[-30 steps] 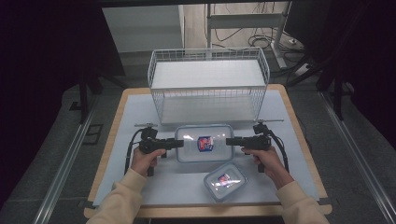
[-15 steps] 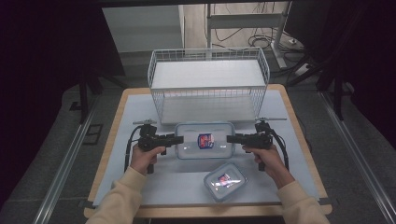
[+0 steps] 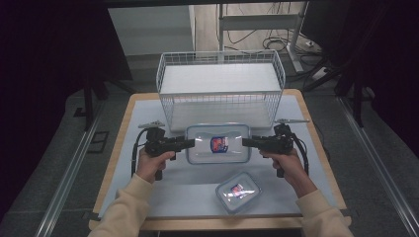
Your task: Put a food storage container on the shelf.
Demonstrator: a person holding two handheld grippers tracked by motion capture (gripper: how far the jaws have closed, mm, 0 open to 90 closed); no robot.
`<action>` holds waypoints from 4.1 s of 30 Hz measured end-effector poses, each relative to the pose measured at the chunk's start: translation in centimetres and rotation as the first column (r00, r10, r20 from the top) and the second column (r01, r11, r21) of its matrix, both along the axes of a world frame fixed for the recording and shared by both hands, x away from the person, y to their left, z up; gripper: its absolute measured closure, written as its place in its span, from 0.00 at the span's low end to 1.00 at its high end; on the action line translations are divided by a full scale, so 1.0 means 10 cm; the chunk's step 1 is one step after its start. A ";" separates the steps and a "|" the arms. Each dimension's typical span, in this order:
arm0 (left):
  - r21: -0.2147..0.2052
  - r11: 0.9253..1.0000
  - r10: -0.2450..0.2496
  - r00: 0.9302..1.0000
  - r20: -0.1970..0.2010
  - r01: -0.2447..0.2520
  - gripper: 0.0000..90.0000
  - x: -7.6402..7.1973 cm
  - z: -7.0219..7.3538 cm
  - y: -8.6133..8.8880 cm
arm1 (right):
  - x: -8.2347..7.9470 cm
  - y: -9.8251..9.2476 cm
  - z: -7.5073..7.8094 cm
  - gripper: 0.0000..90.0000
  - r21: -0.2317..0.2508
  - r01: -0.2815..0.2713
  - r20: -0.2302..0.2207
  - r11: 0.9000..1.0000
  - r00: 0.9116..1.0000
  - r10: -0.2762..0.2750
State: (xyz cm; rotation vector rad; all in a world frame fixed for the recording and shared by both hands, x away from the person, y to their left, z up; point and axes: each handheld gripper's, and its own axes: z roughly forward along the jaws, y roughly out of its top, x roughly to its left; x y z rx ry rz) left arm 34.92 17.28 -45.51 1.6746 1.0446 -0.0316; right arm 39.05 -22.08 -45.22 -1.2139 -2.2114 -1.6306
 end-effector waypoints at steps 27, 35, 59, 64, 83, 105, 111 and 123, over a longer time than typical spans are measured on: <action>-0.012 1.000 -0.009 0.990 0.139 0.011 0.58 0.23 0.93 -0.06 | 0.13 -0.06 0.93 0.56 0.015 0.024 0.146 1.000 0.989 -0.026; -0.027 0.999 -0.012 0.986 0.165 0.017 0.58 0.41 1.14 -0.04 | 0.26 -0.05 1.18 0.56 0.014 0.032 0.169 0.999 0.985 -0.034; -0.056 0.998 0.006 0.991 0.135 0.002 0.58 1.38 1.44 0.14 | 1.29 0.12 1.59 0.56 -0.003 0.035 0.130 0.999 0.991 -0.034; -0.061 0.998 0.012 0.995 0.103 -0.006 0.58 1.50 1.37 0.14 | 1.40 0.13 1.55 0.56 -0.002 0.039 0.108 0.999 0.993 -0.038; -0.128 0.986 0.104 0.994 -0.034 -0.108 0.56 1.75 1.33 0.11 | 1.65 0.16 1.48 0.53 0.058 0.146 -0.032 0.988 0.989 -0.145; -0.037 0.987 0.157 0.986 0.059 -0.155 0.35 1.44 1.38 0.17 | 1.29 0.20 1.58 0.44 -0.007 0.287 0.106 0.958 0.953 -0.285; 0.010 0.993 0.113 0.989 0.100 -0.115 0.36 1.10 1.34 0.21 | 1.00 0.10 1.52 0.59 -0.077 0.232 0.160 0.970 0.963 -0.217; 0.046 0.999 0.009 0.993 0.120 -0.014 0.37 0.57 0.97 0.09 | 0.73 0.22 1.21 0.99 -0.165 0.101 0.199 0.981 0.978 -0.068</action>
